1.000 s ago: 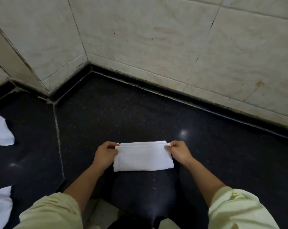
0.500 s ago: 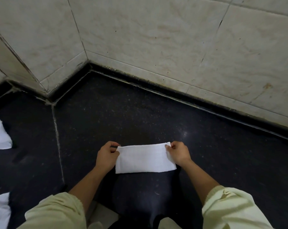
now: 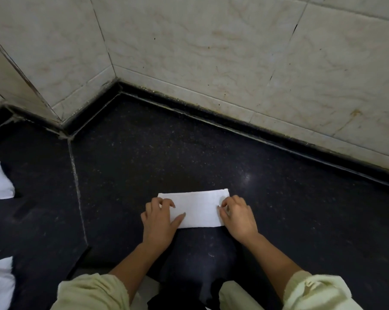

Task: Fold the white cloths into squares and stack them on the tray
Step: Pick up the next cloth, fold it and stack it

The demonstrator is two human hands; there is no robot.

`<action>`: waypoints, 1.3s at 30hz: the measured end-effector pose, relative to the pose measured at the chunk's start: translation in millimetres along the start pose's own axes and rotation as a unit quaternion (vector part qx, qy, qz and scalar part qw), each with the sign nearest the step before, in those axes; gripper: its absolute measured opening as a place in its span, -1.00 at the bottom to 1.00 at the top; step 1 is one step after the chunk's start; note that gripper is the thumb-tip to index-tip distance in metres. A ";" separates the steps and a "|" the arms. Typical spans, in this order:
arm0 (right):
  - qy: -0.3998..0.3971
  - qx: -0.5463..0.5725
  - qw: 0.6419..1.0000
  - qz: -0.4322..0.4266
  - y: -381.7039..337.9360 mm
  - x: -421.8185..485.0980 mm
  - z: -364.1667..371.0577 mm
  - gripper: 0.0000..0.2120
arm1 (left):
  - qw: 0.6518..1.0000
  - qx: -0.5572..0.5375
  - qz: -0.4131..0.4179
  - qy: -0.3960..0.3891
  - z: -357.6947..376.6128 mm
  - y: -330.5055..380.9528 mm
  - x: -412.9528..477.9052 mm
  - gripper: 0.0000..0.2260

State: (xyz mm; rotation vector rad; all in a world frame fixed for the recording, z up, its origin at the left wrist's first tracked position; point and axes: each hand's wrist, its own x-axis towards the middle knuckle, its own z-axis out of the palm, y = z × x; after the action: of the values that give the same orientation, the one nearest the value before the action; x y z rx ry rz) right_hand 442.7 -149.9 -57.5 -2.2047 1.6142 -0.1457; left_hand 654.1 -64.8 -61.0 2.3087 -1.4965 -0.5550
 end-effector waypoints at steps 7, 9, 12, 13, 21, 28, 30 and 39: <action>-0.030 0.070 0.994 0.080 11.3 -6.2 -5.0 -0.73 | 0.996 -0.050 -0.063 -0.046 -2.5 -22.1 -4.7 -0.50; -0.023 0.094 0.990 0.105 9.7 -7.2 -3.5 -0.73 | 0.993 -0.080 -0.070 -0.045 -6.2 -30.3 -4.4 -0.46; 0.000 0.134 0.977 0.163 7.0 -6.6 -2.6 -0.60 | 0.989 -0.116 -0.076 -0.048 -9.1 -36.0 -4.9 -0.44; 0.002 0.144 0.972 0.184 5.8 -5.3 -3.2 -0.54 | 0.988 -0.121 -0.078 -0.047 -9.3 -37.0 -5.4 -0.43; -0.075 0.204 0.927 0.305 -4.8 14.3 -4.6 -0.73 | 0.987 -0.133 -0.077 -0.043 -8.1 -39.6 -3.5 -0.43; -0.041 0.325 0.894 0.305 -2.8 16.5 -13.5 -0.87 | 0.972 -0.215 -0.093 -0.025 -10.3 -43.3 -0.8 -0.43; -0.055 0.349 0.879 0.320 0.3 16.7 -15.5 -0.88 | 0.960 -0.260 -0.097 -0.029 -12.4 -47.1 2.7 -0.44; -0.063 0.407 0.889 0.199 -26.4 18.2 -35.9 -0.83 | 0.959 -0.267 -0.085 -0.032 -10.3 -52.0 4.1 -0.47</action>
State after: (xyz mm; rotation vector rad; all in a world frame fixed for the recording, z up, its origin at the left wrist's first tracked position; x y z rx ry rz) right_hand 460.9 -169.5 -17.5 -1.2049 1.5101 -0.4531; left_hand 701.6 -47.5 -77.4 2.0064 -1.0113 -0.9550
